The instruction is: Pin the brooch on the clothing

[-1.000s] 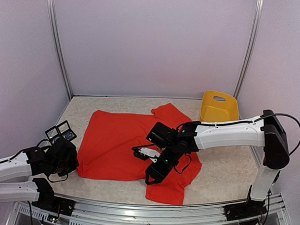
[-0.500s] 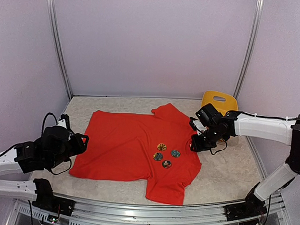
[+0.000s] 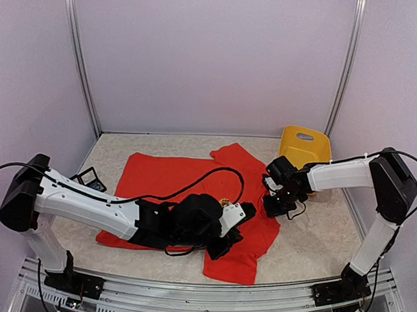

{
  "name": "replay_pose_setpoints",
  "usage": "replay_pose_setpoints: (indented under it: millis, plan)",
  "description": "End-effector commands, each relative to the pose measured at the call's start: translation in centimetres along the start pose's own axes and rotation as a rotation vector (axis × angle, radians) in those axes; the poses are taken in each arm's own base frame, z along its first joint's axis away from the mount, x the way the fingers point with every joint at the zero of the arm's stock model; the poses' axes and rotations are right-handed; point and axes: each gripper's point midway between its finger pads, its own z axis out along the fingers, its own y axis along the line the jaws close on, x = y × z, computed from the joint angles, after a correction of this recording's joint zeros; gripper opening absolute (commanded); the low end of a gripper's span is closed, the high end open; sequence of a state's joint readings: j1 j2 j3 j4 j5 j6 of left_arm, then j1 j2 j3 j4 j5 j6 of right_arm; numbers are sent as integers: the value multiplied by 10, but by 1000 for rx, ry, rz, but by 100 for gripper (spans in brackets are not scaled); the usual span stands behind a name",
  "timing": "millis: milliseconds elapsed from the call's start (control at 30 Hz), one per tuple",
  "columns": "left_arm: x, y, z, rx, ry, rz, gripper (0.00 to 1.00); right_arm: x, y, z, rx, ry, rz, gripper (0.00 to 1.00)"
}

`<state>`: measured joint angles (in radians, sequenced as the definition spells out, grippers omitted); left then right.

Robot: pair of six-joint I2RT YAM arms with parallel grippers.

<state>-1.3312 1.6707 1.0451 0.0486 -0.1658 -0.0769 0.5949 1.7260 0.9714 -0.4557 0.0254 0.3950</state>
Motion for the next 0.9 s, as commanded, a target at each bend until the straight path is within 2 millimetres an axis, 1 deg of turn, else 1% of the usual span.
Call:
replay_pose_setpoints:
  millis: [0,33,67,100,133,167,267,367,400,467,533,600,633,667,700,733,767,833,867]
  plan:
    - [18,-21,55,69,96,209,13,-4,-16,22,74,15,-33,1]
    - [25,-23,64,63,129,237,12,-6,-18,25,85,14,-37,1]
    - [41,-26,79,62,172,264,12,-10,-19,26,95,10,-39,1]
    - [50,-29,88,67,198,285,12,-14,-20,28,102,7,-41,1]
    - [57,-34,94,81,216,302,12,-18,-22,29,108,3,-43,0]
    - [68,-40,102,100,244,323,12,-21,-23,30,117,3,-45,0]
    - [88,-60,110,176,271,353,12,-30,-27,30,150,5,-58,0]
    - [88,-67,110,214,257,357,13,-40,-27,15,163,-13,-70,0]
    - [87,-68,110,218,248,365,13,-44,-27,8,161,-28,-71,0]
    - [80,-75,108,263,216,363,14,-54,-23,-13,144,-72,-74,1]
    - [64,-81,101,311,180,351,15,-66,-14,-36,102,-114,-83,4]
    - [24,-88,84,410,70,310,18,-79,-2,-61,41,-158,-104,6]
    - [-8,-84,67,436,-4,274,20,-86,3,-72,19,-183,-112,7]
    - [-35,-70,53,436,-68,231,22,-93,7,-81,2,-208,-118,8]
    - [-52,-54,44,423,-109,178,24,-100,10,-88,-8,-234,-120,9]
    - [-74,-33,29,389,-157,131,25,-107,12,-94,-11,-256,-123,9]
    - [-82,-5,24,333,-169,76,25,-116,13,-98,-9,-279,-123,9]
    - [-91,65,7,181,-183,-68,26,-130,13,-97,11,-304,-125,9]
    - [-81,110,5,61,-163,-156,26,-136,13,-94,20,-306,-126,9]
